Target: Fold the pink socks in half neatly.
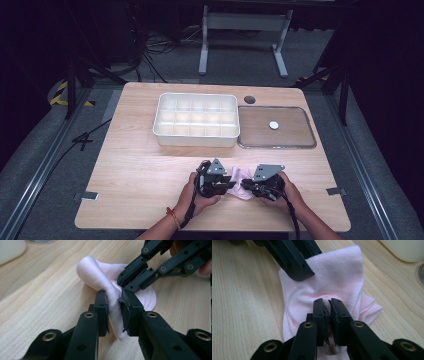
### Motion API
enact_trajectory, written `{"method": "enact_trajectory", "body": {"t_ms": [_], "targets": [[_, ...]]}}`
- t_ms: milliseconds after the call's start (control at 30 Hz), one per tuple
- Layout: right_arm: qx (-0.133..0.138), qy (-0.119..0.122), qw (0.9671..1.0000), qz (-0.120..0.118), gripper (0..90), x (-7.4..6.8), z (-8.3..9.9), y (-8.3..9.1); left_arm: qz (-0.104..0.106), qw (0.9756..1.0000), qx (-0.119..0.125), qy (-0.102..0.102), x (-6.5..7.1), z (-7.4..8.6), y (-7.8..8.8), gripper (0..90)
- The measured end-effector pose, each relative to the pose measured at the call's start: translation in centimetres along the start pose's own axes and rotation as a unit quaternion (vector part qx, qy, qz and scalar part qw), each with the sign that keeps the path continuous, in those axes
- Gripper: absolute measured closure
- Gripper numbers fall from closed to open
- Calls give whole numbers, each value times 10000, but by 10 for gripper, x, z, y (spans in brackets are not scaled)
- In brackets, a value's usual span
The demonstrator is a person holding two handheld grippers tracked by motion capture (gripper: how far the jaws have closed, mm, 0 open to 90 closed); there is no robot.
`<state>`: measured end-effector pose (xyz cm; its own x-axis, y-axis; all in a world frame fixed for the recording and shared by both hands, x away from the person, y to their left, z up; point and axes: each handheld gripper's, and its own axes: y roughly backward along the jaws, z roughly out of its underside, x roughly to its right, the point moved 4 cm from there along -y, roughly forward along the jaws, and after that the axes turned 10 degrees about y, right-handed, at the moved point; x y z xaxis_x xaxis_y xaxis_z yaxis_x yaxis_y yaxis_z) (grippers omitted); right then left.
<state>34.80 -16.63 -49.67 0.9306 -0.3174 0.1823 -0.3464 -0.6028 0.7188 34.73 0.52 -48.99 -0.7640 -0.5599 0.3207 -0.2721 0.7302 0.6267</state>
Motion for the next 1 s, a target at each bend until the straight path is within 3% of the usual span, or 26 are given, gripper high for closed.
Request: {"method": "enact_trajectory", "body": {"t_ms": [100, 433, 500, 633, 767, 900, 1000], "targets": [[-11, 13, 10000, 27, 830, 0, -2, -2, 39, 9999, 121, -32, 3, -2, 3, 787], [61, 26, 10000, 55, 828, 0, -9, -9, 21, 9998, 158, -84, 2, -3, 4, 814], [103, 17, 9999, 62, 777, 0, -10, -9, 21, 9999, 142, -41, 1, -3, 5, 813], [298, -112, 9994, 144, 739, 6, -11, 1, -14, 9999, 126, 7, -2, -2, 6, 813], [436, -246, 9978, 430, 734, 16, -5, 17, -36, 9999, 133, 3, -4, -2, 7, 805], [229, -466, 9977, 437, 691, 22, 8, 16, -10, 9999, 147, 36, -3, -3, 6, 803], [65, -495, 9982, 318, 698, 22, 12, 10, 5, 9999, 163, 17, -2, -5, 5, 797]]}}
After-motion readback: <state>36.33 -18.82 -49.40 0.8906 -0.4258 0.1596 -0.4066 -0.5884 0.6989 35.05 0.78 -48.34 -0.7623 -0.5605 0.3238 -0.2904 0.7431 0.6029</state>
